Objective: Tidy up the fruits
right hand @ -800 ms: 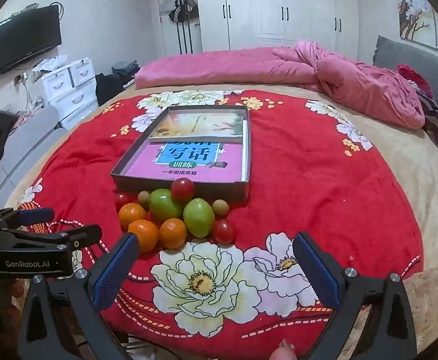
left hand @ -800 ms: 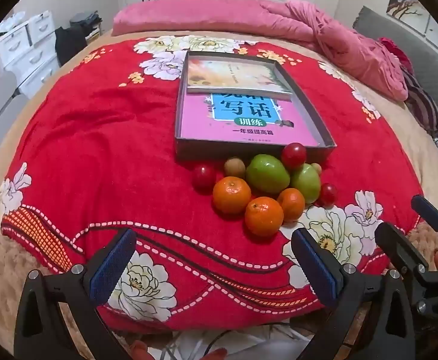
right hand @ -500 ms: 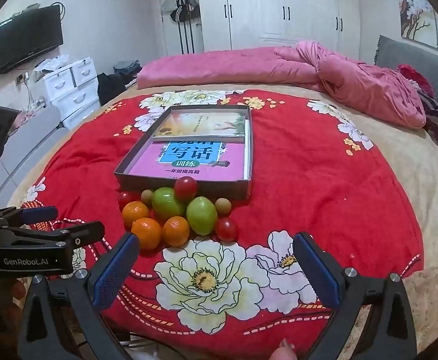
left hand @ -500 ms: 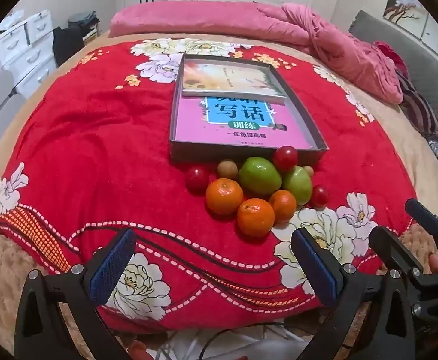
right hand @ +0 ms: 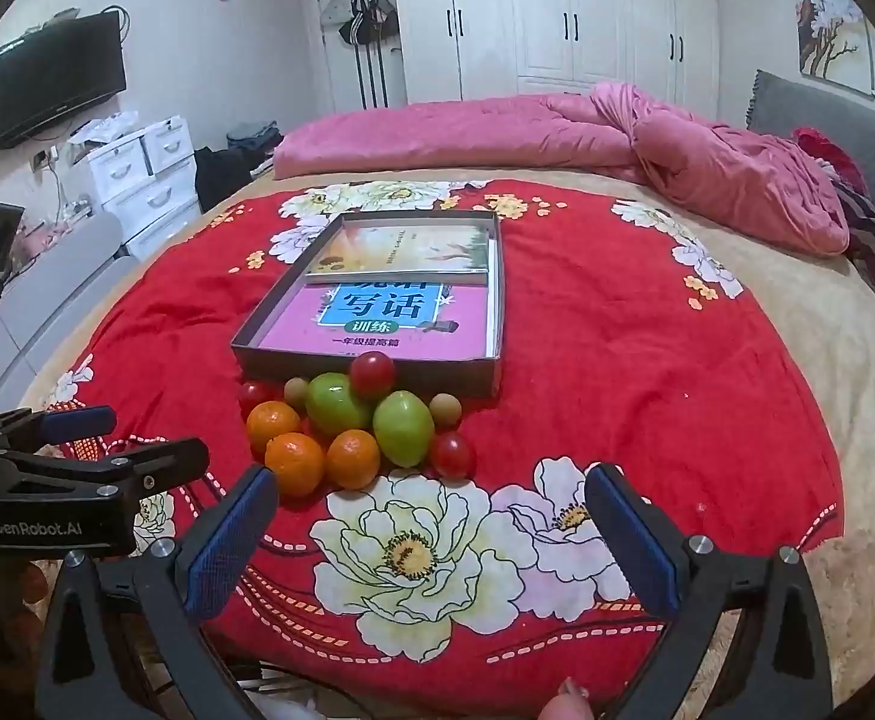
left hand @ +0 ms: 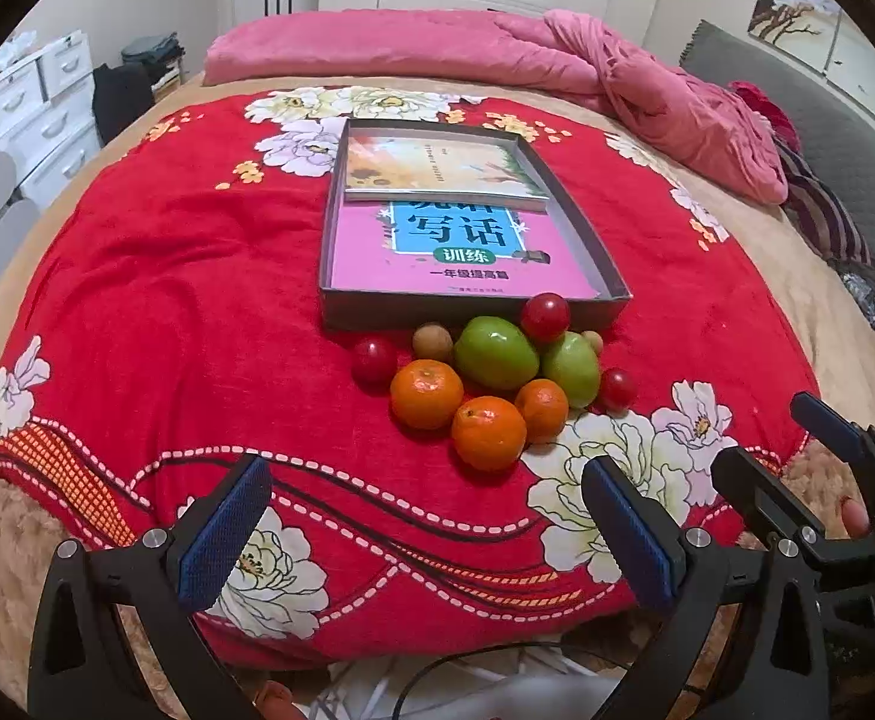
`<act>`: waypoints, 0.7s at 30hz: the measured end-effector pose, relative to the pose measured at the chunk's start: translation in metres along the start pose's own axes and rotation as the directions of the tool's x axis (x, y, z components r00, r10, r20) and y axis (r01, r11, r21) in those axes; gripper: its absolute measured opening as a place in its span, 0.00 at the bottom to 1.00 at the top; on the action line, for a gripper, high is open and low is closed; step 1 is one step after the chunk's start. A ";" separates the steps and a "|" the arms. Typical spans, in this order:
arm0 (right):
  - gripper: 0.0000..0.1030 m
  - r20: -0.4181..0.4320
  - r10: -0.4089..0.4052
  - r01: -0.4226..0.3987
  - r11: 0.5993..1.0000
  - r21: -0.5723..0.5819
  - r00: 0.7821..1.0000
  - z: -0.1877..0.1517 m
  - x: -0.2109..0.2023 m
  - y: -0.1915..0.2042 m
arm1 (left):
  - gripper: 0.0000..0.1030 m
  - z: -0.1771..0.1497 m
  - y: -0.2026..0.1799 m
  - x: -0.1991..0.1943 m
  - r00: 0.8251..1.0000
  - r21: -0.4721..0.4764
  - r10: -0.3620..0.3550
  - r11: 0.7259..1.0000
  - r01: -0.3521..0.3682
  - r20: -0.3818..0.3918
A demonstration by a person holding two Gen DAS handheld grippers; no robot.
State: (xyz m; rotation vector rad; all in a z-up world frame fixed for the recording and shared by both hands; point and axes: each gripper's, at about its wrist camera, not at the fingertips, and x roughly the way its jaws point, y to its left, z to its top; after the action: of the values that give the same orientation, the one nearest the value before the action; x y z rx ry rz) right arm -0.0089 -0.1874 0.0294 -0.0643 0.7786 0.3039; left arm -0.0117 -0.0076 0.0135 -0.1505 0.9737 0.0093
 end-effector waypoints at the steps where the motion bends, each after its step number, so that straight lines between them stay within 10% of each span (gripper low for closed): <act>1: 1.00 0.000 0.000 0.000 1.000 0.001 1.000 -0.001 0.000 0.000 | 1.00 0.000 0.000 0.000 1.000 0.002 0.000 1.000 0.000 0.000; 21: 1.00 -0.002 0.003 -0.003 1.000 0.003 1.000 -0.002 0.001 -0.002 | 1.00 0.000 -0.001 -0.002 1.000 0.010 0.001 1.000 -0.001 0.010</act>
State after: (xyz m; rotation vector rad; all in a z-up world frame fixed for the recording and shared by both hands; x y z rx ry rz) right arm -0.0090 -0.1891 0.0272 -0.0604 0.7812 0.3060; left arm -0.0128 -0.0087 0.0155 -0.1405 0.9632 0.0056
